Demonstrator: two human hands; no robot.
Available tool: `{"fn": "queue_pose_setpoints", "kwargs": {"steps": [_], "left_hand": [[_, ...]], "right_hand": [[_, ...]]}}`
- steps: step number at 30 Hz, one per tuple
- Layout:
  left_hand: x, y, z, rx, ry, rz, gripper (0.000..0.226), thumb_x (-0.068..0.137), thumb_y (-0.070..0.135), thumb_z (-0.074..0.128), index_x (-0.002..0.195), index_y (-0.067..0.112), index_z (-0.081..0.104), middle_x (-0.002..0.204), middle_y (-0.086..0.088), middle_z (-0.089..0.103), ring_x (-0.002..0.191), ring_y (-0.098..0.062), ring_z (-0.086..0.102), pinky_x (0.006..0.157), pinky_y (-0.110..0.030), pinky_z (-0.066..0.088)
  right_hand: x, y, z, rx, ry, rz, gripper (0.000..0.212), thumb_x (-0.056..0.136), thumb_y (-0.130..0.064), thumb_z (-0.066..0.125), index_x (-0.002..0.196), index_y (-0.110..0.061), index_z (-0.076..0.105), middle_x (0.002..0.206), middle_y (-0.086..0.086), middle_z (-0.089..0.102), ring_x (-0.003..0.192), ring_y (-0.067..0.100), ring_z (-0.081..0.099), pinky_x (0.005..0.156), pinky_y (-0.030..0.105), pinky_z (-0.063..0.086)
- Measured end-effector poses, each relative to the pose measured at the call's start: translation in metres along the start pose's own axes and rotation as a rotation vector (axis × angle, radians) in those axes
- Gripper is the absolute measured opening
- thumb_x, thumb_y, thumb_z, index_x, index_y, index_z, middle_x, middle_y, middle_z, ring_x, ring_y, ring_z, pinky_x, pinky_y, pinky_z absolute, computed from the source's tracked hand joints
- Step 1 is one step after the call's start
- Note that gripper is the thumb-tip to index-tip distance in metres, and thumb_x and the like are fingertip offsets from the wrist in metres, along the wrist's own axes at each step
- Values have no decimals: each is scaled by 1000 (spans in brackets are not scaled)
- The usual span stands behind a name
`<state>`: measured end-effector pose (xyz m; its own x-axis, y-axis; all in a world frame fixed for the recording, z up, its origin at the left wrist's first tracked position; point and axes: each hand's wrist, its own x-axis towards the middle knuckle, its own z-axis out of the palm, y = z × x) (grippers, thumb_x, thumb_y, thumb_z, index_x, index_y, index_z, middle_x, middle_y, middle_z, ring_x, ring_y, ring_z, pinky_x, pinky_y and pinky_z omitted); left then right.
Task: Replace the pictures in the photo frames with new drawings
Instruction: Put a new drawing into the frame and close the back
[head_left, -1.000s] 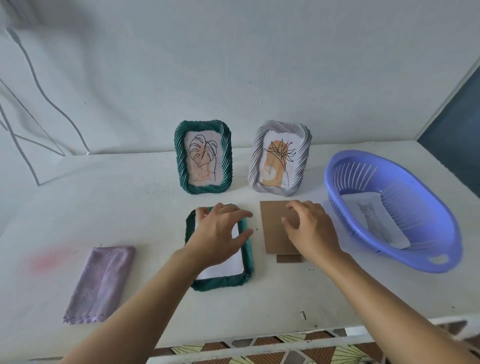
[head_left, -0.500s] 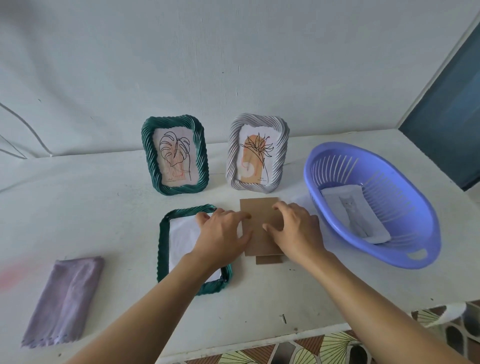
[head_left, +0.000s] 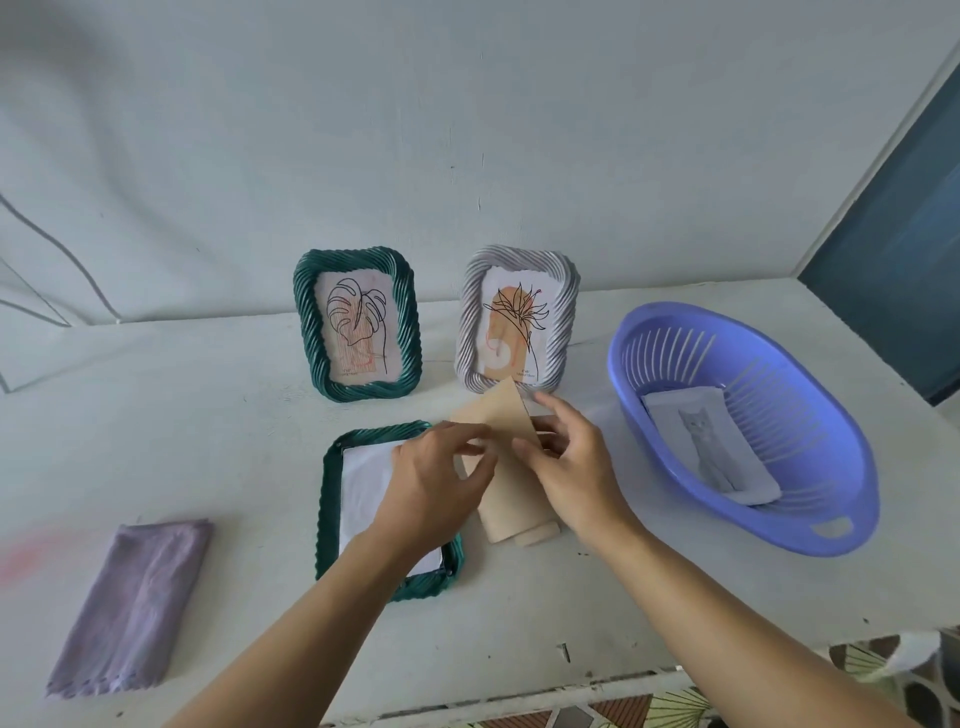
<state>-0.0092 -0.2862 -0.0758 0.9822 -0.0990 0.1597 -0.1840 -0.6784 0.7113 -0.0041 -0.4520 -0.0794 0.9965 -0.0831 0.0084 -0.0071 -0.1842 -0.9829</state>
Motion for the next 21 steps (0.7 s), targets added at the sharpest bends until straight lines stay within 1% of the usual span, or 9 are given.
{"fn": "queue_pose_setpoints", "kwargs": {"steps": [2,4,5,7,9,11,14,18,21], "left_hand": [[0,4,-5,-1,-15,9,25,92,35,66,115,29,73,115,13,69,100,1,64,92,-24,49],[-1,9,-10,-52,-42,-13,29,95,39,63,120,28,71,119,13,67,105,1,61,89,-10,42],[-2,12,-14,-108,-57,-47,30,96,41,62,122,29,70,120,12,66,105,3,62,87,-8,42],[-3,17,-20,-253,-69,-129,31,97,42,60,124,31,69,121,11,67,103,3,66,87,-14,47],[-5,19,-26,-353,-55,-170,30,96,47,58,121,35,70,114,9,72,100,-7,70,93,-32,55],[-9,22,-32,-416,-24,-181,27,95,49,57,115,38,73,103,12,76,95,-16,73,96,-46,54],[-13,26,-42,-523,67,-174,17,97,31,63,110,33,76,101,16,76,95,-11,73,96,-42,55],[-17,24,-57,-624,151,-190,18,95,21,68,111,19,75,102,8,77,97,-10,73,94,-36,57],[-21,18,-68,-658,173,-191,20,96,11,64,107,23,75,98,8,77,97,-12,73,85,-23,57]], "right_hand": [[-3,-9,4,-15,9,-77,42,88,-1,69,119,-29,63,99,-12,72,87,1,68,78,16,51],[-6,-15,6,-13,2,-134,34,88,-4,69,108,-31,69,97,-13,75,86,6,69,78,20,53],[-7,-18,7,0,1,-143,29,88,-6,70,105,-30,71,96,-12,75,85,9,69,78,23,55],[-10,-23,9,29,3,-142,20,88,-13,73,102,-28,74,94,-11,75,83,11,68,78,29,55],[-14,-27,14,32,-6,-162,15,89,-17,73,101,-27,74,95,-12,74,84,6,67,78,29,54],[-17,-30,19,-2,-25,-186,16,91,-18,72,106,-25,73,102,-13,72,98,8,66,85,34,55],[-24,-37,27,11,-91,-230,24,90,-16,72,112,-24,71,110,-13,68,109,12,64,90,40,56],[-31,-44,36,16,-196,-303,35,88,-11,73,121,-23,69,116,-16,61,117,12,59,93,31,54],[-30,-47,40,-63,-239,-365,36,89,-14,72,124,-20,69,121,-14,59,121,6,55,96,17,46]]}}
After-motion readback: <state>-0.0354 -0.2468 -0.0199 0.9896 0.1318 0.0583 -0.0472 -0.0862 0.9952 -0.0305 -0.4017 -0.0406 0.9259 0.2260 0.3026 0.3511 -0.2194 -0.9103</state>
